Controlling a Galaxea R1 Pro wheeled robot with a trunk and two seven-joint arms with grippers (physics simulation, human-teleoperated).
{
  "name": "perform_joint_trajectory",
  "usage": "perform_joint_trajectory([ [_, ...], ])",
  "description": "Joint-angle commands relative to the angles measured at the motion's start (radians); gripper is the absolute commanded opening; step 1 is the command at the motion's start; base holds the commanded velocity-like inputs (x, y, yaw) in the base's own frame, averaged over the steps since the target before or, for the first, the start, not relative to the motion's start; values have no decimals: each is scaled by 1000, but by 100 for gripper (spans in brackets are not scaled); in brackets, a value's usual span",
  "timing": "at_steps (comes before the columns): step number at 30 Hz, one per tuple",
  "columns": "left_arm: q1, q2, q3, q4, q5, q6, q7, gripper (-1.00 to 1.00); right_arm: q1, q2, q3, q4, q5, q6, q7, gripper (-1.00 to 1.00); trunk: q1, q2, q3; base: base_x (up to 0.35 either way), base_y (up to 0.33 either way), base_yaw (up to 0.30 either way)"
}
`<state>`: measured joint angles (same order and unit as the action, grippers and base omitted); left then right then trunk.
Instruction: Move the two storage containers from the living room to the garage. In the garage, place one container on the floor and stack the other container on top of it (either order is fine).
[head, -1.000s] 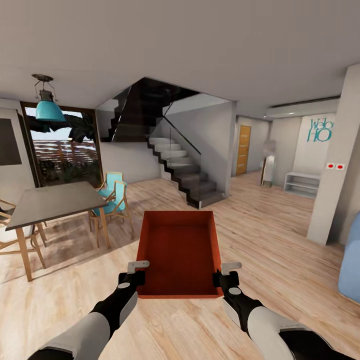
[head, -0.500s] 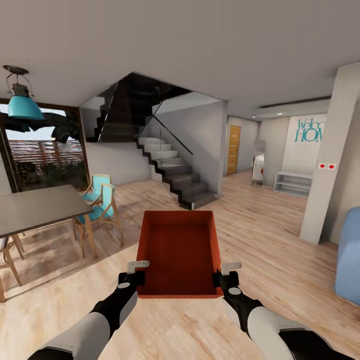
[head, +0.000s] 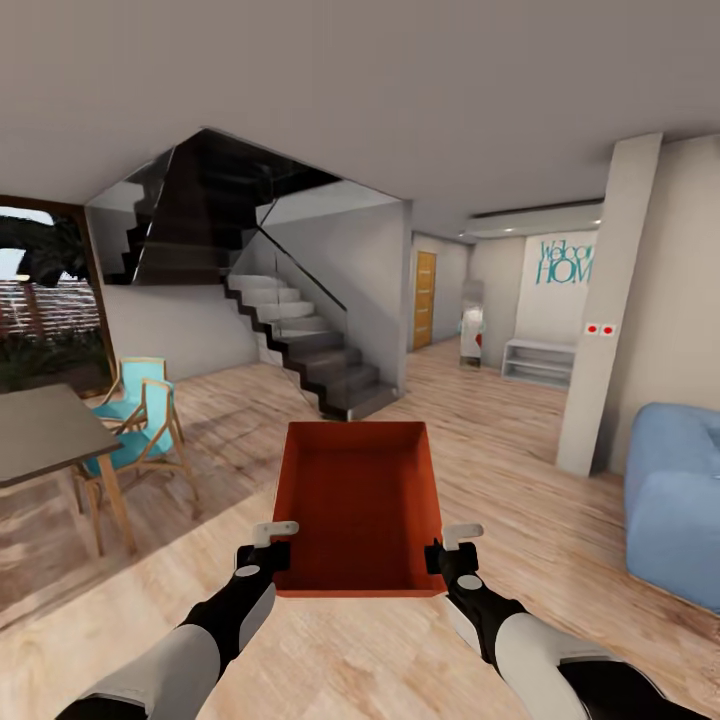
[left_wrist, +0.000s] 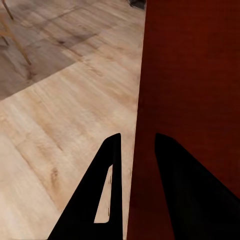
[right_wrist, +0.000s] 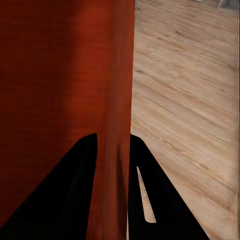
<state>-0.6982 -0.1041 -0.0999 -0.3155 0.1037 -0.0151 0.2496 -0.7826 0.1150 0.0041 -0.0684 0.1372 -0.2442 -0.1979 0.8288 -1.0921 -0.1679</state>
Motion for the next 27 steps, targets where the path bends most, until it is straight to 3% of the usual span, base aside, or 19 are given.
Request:
perform_joint_trajectory([
  [1, -1, 2, 12, -4, -9, -43, 23, -100, -1, 0, -33, 4, -4, -3, -9, -100, 1, -1, -1, 322, 108, -274],
  [27, -1, 3, 11, -4, -9, -44, 22, -100, -1, 0, -33, 4, -4, -3, -10, -100, 1, -1, -1, 322, 104, -275],
])
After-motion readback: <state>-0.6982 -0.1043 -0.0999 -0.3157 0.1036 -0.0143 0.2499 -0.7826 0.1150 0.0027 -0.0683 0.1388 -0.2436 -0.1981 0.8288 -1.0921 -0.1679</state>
